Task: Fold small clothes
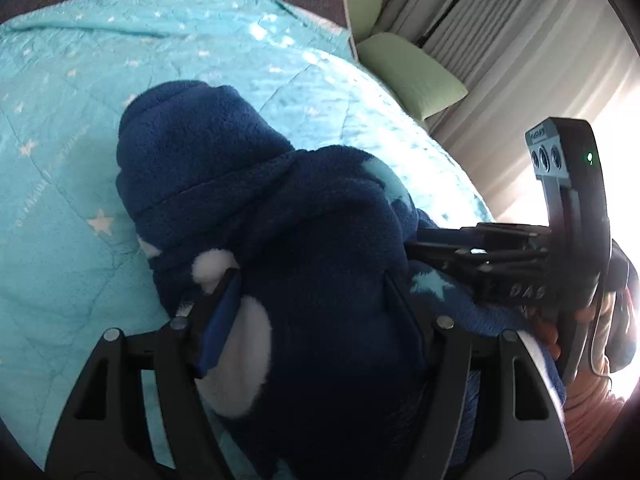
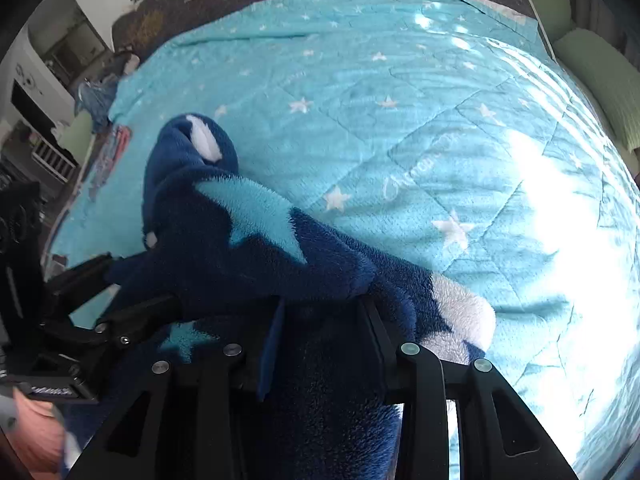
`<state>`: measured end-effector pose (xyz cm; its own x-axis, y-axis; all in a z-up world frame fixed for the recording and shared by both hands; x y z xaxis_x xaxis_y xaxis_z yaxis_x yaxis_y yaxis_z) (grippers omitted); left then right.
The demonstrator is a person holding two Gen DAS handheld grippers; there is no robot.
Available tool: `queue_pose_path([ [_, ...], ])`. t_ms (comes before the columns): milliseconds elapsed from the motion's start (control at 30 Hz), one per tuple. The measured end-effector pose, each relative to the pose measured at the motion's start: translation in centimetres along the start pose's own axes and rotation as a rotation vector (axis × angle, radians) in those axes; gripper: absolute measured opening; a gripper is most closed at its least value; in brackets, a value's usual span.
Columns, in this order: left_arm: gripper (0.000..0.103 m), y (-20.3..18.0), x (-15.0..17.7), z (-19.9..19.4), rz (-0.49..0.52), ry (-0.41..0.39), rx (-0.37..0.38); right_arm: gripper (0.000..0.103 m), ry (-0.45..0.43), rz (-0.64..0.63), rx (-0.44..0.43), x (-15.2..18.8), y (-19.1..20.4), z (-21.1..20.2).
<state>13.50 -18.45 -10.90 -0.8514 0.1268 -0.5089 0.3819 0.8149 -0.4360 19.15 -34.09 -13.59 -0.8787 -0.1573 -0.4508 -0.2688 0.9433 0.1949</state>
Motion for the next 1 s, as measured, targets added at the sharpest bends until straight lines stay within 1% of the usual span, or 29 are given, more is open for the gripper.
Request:
queue_pose_path([
  [33,0.072,-0.3,0.1,-0.7,0.017,-0.003,-0.008,0.038,-0.013,-0.002,-0.012,0.1,0.0,-0.9],
  [100,0.072,-0.5,0.4,-2.2,0.006,-0.012,-0.016,0.038,-0.035,0.001,-0.029,0.5,0.0,-2.6],
  [167,0.071,-0.4,0.9,-3.9,-0.015,-0.034,0.01,0.039,-0.06,0.029,-0.041,1.1,-0.2,-4.8],
  [200,0.071,-0.3,1.4,-5.1,-0.018,-0.057,0.031,0.048,-0.083,0.033,-0.039,1.6,0.0,-6.0],
  [233,0.071,-0.4,2.1,-6.1,-0.018,-0.068,0.064,0.059,-0.113,0.025,-0.042,2.4,0.0,-7.4],
  [300,0.071,-0.6,3.6,-8.4,-0.017,-0.077,0.125,0.066,-0.152,0.003,-0.061,4.8,0.3,-10.3],
  [367,0.071,-1.4,5.1,-10.1,0.013,-0.077,0.175,0.066,-0.157,-0.017,-0.097,7.2,1.1,-11.9],
  [433,0.071,-2.7,6.5,-11.0,0.067,-0.074,0.234,0.066,-0.161,-0.077,-0.149,9.6,3.0,-13.3],
  [467,0.072,-3.8,7.5,-11.1,0.107,-0.055,0.272,0.065,-0.161,-0.109,-0.152,10.3,3.9,-13.6],
  [500,0.074,-4.4,8.4,-10.8,0.141,-0.031,0.291,0.065,-0.154,-0.152,-0.139,11.2,5.0,-13.8],
  [533,0.079,-4.9,9.2,-10.1,0.174,-0.006,0.287,0.065,-0.137,-0.188,-0.113,11.9,5.8,-13.5],
  [567,0.081,-5.2,10.1,-8.5,0.209,0.024,0.233,0.065,-0.107,-0.225,-0.069,12.6,6.5,-12.7],
  [600,0.081,-5.2,11.0,-6.9,0.243,0.037,0.154,0.065,-0.058,-0.257,0.003,13.6,7.0,-10.9],
  [633,0.082,-5.4,11.7,-5.7,0.28,0.047,0.094,0.072,-0.011,-0.266,0.05,14.2,6.8,-9.0],
  [667,0.083,-5.9,12.3,-5.2,0.326,0.026,0.046,0.079,0.033,-0.241,0.058,14.6,6.5,-6.7],
  [700,0.084,-6.5,12.6,-5.4,0.36,0.003,0.014,0.09,0.05,-0.199,0.056,14.9,6.3,-4.9],
  [733,0.084,-6.9,12.6,-5.7,0.374,-0.008,-0.005,0.091,0.033,-0.189,0.066,14.9,6.4,-4.7],
  [767,0.084,-7.0,12.5,-6.2,0.375,-0.018,-0.006,0.091,0.019,-0.2,0.072,14.9,6.6,-5.2],
  [833,0.084,-6.5,11.7,-7.4,0.326,-0.027,0.031,0.09,-0.032,-0.213,0.04,15.0,6.7,-7.5],
  [900,0.084,-5.4,10.8,-8.5,0.254,-0.033,0.057,0.09,-0.076,-0.165,-0.03,15.0,5.6,-9.8],
  [933,0.084,-4.6,10.1,-9.2,0.211,-0.06,0.066,0.091,-0.102,-0.132,-0.057,14.9,4.9,-10.8],
  [1000,0.085,-2.7,9.0,-10.1,0.145,-0.109,0.056,0.092,-0.169,-0.03,-0.141,14.8,2.8,-12.7],
])
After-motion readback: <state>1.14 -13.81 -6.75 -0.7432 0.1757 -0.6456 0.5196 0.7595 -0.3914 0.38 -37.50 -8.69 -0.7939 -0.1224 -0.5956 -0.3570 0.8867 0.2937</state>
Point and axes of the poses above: each gripper's, at about its wrist camera, not at the fingertips, and z roughly the way its jaws point, y to its left, x to its underside, the point moved 4 cm from there along z, roughly the way its jaws point, and after that the axes turned 6 degrees about -z, right-handed, at the moved point
